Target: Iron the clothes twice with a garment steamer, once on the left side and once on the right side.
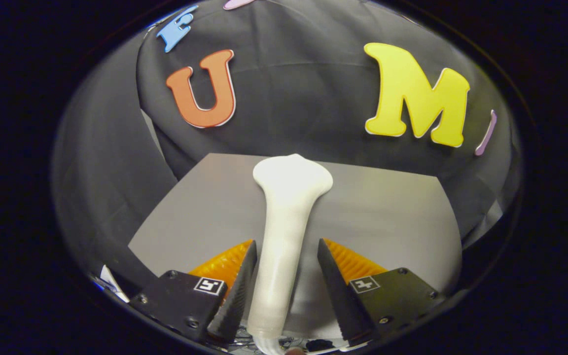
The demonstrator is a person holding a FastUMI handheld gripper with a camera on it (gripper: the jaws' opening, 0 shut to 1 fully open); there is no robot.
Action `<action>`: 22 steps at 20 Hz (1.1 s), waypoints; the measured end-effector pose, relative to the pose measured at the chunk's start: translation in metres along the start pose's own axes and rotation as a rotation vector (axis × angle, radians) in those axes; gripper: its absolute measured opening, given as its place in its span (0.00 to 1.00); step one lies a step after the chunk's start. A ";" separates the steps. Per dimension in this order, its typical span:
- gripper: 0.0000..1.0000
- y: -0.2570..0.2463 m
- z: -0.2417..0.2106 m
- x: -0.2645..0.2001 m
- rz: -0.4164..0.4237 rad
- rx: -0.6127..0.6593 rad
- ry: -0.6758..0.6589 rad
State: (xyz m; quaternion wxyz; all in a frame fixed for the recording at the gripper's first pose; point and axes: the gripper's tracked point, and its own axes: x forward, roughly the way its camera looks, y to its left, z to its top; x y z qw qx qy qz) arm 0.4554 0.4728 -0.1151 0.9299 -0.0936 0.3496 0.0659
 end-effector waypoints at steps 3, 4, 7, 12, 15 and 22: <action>0.73 0.001 -0.002 0.004 -0.025 -0.017 0.003; 0.68 0.005 -0.005 0.006 -0.029 -0.016 0.013; 0.54 0.008 -0.004 0.006 -0.038 -0.010 0.006; 0.40 0.012 -0.004 0.007 -0.036 0.018 0.002; 0.34 0.015 -0.004 0.004 -0.012 0.029 0.036; 0.32 0.015 -0.003 -0.018 0.015 0.062 0.019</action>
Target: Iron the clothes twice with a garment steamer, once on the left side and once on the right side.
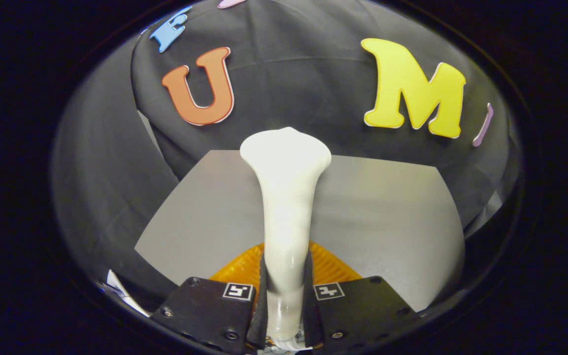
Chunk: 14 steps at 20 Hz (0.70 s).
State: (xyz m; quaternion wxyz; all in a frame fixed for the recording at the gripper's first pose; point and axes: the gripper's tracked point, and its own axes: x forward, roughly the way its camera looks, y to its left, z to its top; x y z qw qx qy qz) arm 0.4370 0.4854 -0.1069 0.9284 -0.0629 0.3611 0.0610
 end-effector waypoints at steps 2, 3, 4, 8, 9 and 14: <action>0.31 0.000 0.000 -0.008 0.017 0.011 -0.013; 0.31 0.001 -0.001 -0.011 0.029 0.020 -0.016; 0.31 0.000 -0.001 -0.015 0.041 0.032 -0.020; 0.30 0.002 0.002 -0.037 0.089 0.039 -0.052; 0.30 -0.002 0.004 -0.044 0.083 0.032 -0.066; 0.30 -0.007 0.009 -0.081 0.093 0.021 -0.128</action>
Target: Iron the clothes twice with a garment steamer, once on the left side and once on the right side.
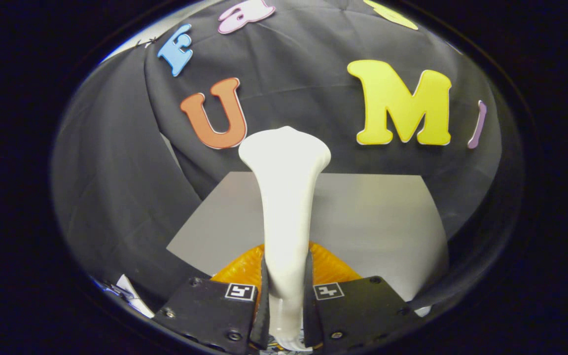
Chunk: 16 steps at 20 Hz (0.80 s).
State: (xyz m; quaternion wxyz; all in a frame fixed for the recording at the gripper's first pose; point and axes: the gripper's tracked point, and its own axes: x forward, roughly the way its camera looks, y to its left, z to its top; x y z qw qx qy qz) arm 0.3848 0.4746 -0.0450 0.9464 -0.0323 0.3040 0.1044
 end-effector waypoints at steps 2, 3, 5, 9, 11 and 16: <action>0.30 0.000 -0.001 -0.012 0.013 -0.005 -0.012; 0.30 0.000 -0.003 -0.020 0.019 -0.010 -0.018; 0.30 -0.004 -0.010 -0.031 0.021 -0.013 -0.024; 0.30 -0.014 -0.024 -0.052 0.014 -0.014 -0.031; 0.30 -0.019 -0.028 -0.067 0.012 -0.010 -0.043; 0.30 -0.030 -0.040 -0.110 -0.002 -0.006 -0.095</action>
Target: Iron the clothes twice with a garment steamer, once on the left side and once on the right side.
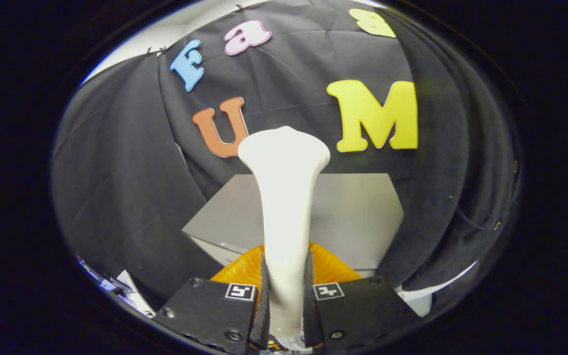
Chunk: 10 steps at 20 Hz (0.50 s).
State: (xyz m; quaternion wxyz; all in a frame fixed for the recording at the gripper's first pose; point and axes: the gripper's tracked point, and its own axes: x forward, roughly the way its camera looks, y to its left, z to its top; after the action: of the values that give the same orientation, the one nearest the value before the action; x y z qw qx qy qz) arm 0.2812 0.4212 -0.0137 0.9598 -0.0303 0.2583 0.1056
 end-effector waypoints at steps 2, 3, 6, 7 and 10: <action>0.30 -0.005 -0.005 -0.020 -0.010 -0.008 -0.026; 0.30 -0.009 -0.008 -0.031 -0.017 -0.008 -0.038; 0.30 -0.022 -0.019 -0.064 -0.039 -0.006 -0.066; 0.30 -0.025 -0.023 -0.074 -0.044 -0.005 -0.072; 0.30 -0.041 -0.042 -0.107 -0.056 -0.001 -0.064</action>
State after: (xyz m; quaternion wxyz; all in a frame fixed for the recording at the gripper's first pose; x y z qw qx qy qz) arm 0.1788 0.3560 0.0039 0.9701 -0.0349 0.2265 0.0799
